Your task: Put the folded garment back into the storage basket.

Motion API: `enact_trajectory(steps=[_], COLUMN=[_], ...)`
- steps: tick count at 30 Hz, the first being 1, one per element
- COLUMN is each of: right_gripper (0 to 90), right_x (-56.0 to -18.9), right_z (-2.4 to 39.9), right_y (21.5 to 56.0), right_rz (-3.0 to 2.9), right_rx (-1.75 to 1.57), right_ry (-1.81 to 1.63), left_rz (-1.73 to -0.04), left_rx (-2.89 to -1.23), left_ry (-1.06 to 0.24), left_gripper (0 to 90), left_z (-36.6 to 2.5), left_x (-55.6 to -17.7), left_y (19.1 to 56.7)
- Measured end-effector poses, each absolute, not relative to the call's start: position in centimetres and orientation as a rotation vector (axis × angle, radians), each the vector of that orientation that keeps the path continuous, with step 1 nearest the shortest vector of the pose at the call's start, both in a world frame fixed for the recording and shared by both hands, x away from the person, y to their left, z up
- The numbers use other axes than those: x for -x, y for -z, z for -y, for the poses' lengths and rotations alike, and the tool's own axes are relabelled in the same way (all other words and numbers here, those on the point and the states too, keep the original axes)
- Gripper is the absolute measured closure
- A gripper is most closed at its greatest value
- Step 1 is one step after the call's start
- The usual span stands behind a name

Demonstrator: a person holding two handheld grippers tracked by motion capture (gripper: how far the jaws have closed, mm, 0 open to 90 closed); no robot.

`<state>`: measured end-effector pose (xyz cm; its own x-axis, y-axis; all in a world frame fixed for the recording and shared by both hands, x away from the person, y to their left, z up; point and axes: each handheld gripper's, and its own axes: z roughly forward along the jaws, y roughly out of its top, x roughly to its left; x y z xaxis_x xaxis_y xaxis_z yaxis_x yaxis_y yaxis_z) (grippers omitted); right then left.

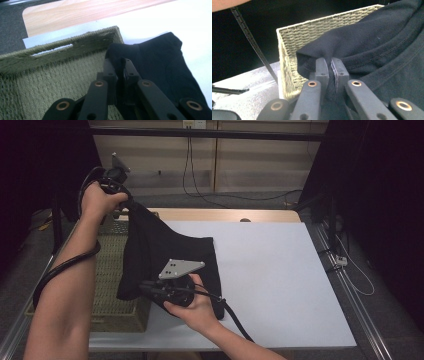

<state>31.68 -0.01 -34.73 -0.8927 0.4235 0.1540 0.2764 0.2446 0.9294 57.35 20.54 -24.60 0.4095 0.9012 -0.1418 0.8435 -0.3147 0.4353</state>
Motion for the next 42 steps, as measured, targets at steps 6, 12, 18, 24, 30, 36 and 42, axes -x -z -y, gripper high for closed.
enact_trajectory(steps=[6,12,18,24,30,36,42], right_gripper=[86.0,85.9,85.9,85.8,85.8,85.8,85.8], right_x=[-31.7,-31.6,-31.4,-31.3,-31.2,-31.0,-30.8], right_z=[-0.3,0.7,1.2,1.4,1.8,2.1,2.8], right_y=[34.9,36.1,36.7,37.5,38.3,38.5,38.4], right_rz=[-2.366,-2.377,-2.379,-2.375,-2.371,-2.370,-2.365], right_rx=[-0.699,-0.752,-0.767,-0.801,-0.831,-0.835,-0.839], right_ry=[-1.748,-1.730,-1.719,-1.728,-1.727,-1.722,-1.728], left_rz=[-1.489,-1.473,-1.447,-1.436,-1.425,-1.402,-1.381], left_rx=[-2.236,-2.255,-2.278,-2.295,-2.301,-2.303,-2.298], left_ry=[-0.168,-0.147,-0.140,-0.138,-0.118,-0.104,-0.091], left_gripper=[84.2,84.2,84.2,84.1,84.1,84.1,83.9], left_z=[-20.3,-19.3,-17.7,-16.7,-15.9,-15.2,-14.3], left_x=[-57.5,-57.6,-57.8,-58.0,-58.3,-58.4,-58.3], left_y=[24.8,25.6,26.1,27.0,27.9,28.8,28.9])
